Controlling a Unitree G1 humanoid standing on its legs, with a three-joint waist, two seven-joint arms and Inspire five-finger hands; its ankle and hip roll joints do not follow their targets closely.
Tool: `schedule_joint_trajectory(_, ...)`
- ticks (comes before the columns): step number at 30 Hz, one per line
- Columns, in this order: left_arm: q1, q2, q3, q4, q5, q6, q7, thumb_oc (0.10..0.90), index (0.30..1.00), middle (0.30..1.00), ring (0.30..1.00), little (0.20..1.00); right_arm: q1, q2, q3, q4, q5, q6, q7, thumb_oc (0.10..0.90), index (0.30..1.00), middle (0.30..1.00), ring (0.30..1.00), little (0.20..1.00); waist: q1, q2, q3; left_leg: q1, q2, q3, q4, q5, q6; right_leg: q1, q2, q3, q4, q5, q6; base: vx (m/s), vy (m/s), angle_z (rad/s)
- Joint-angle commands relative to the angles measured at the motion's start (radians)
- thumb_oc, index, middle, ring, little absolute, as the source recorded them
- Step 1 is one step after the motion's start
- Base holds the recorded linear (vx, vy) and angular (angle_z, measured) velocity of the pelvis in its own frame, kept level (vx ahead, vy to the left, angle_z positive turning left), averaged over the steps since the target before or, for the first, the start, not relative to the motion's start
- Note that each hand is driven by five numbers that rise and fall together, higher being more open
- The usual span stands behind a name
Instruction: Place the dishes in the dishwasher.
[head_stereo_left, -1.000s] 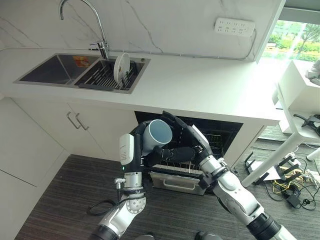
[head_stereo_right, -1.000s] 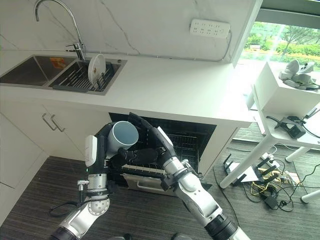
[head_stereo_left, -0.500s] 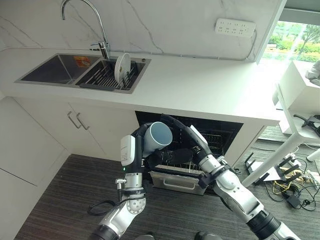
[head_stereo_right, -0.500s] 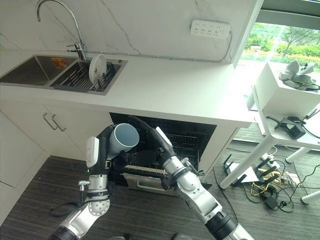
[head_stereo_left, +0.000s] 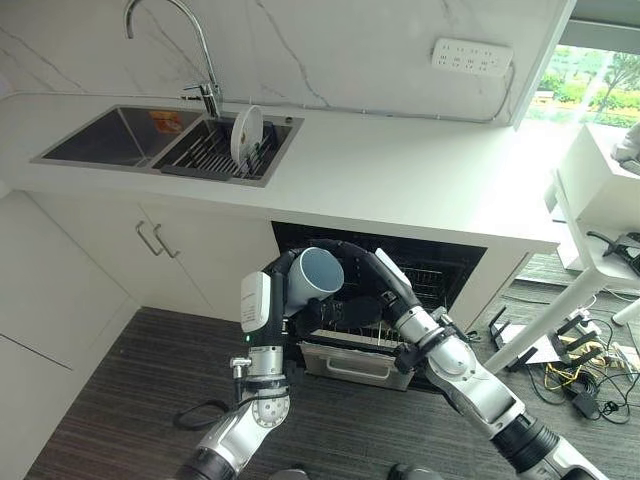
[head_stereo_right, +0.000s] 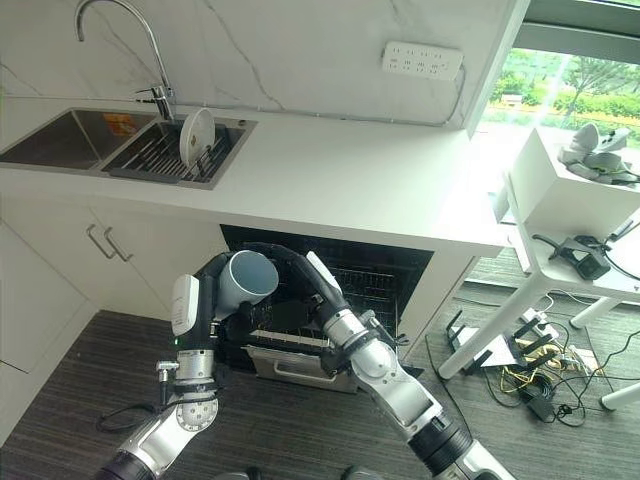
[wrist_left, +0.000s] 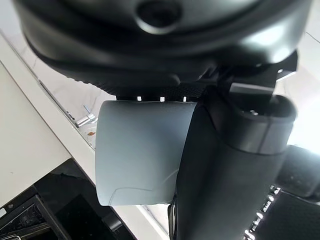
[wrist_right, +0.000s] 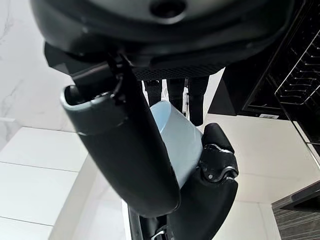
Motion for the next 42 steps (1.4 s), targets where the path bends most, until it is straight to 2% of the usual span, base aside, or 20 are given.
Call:
schedule_joint_trajectory(1,-0.161,0.003,-0.059,-0.108,0.072,-0.095,0.021,0.4,0.3,0.3,0.3,0.3,-0.15,0.085,0.028,-0.075,0.004,-0.093,0.016,0.4,0.3,0.3,0.3,0.3,0.005,-0.033,-0.021,-0.012,-0.038,-0.028,0.077,-0.15,0.052,0.123,0.031,0.083,-0.132,0.01,0.081,0.0,0.0,0.0)
schedule_joint_trajectory(13,-0.161,0.009,-0.07,-0.103,0.084,-0.087,0.02,0.4,0.3,0.3,0.3,0.3,-0.15,0.088,0.031,-0.075,0.005,-0.096,0.005,0.4,0.3,0.3,0.3,0.3,0.004,-0.031,-0.016,-0.009,-0.039,-0.028,0.077,-0.151,0.054,0.124,0.033,0.085,-0.132,0.009,0.08,0.0,0.0,0.0)
schedule_joint_trajectory(21,-0.161,0.011,-0.075,-0.099,0.089,-0.086,0.008,0.4,0.3,0.3,0.3,0.3,-0.152,0.082,0.02,-0.079,-0.044,-0.121,-0.036,0.4,0.3,0.3,0.3,0.3,0.003,-0.03,-0.015,-0.008,-0.038,-0.027,0.077,-0.153,0.055,0.126,0.032,0.084,-0.132,0.008,0.08,0.0,0.0,0.0)
schedule_joint_trajectory(22,-0.161,0.011,-0.075,-0.099,0.089,-0.085,0.008,0.8,0.9,0.9,0.9,0.9,-0.152,0.081,0.018,-0.081,-0.044,-0.12,-0.037,0.4,0.3,0.3,0.3,0.3,0.003,-0.03,-0.015,-0.008,-0.038,-0.027,0.077,-0.153,0.055,0.126,0.032,0.084,-0.132,0.008,0.08,0.0,0.0,0.0)
schedule_joint_trajectory(29,-0.151,0.011,-0.07,-0.094,0.095,-0.075,0.017,0.8,0.9,0.9,0.9,0.9,-0.125,0.074,-0.029,-0.09,-0.057,-0.153,-0.133,0.4,0.3,0.3,0.3,0.3,-0.01,-0.025,-0.016,-0.005,-0.028,-0.01,0.077,-0.153,0.052,0.127,0.029,0.078,-0.132,0.008,0.081,0.0,0.0,0.0)
schedule_joint_trajectory(33,-0.139,0.012,-0.057,-0.099,0.098,-0.054,0.025,0.8,0.9,0.9,0.9,0.9,-0.085,0.058,-0.107,-0.11,-0.076,-0.18,-0.226,0.4,0.3,0.3,0.3,0.3,-0.025,-0.022,-0.016,-0.004,-0.022,0.002,0.077,-0.153,0.052,0.126,0.028,0.079,-0.132,0.009,0.082,0.0,0.0,0.0)
schedule_joint_trajectory(42,-0.111,0.019,-0.017,-0.133,0.098,-0.012,0.035,0.8,0.9,0.9,0.9,0.9,0.028,0.016,-0.267,-0.163,-0.061,-0.219,-0.325,0.4,0.3,0.3,0.3,0.3,-0.067,-0.013,-0.012,0.006,-0.012,0.03,0.077,-0.156,0.053,0.122,0.034,0.097,-0.132,0.009,0.082,0.0,0.003,-0.01)
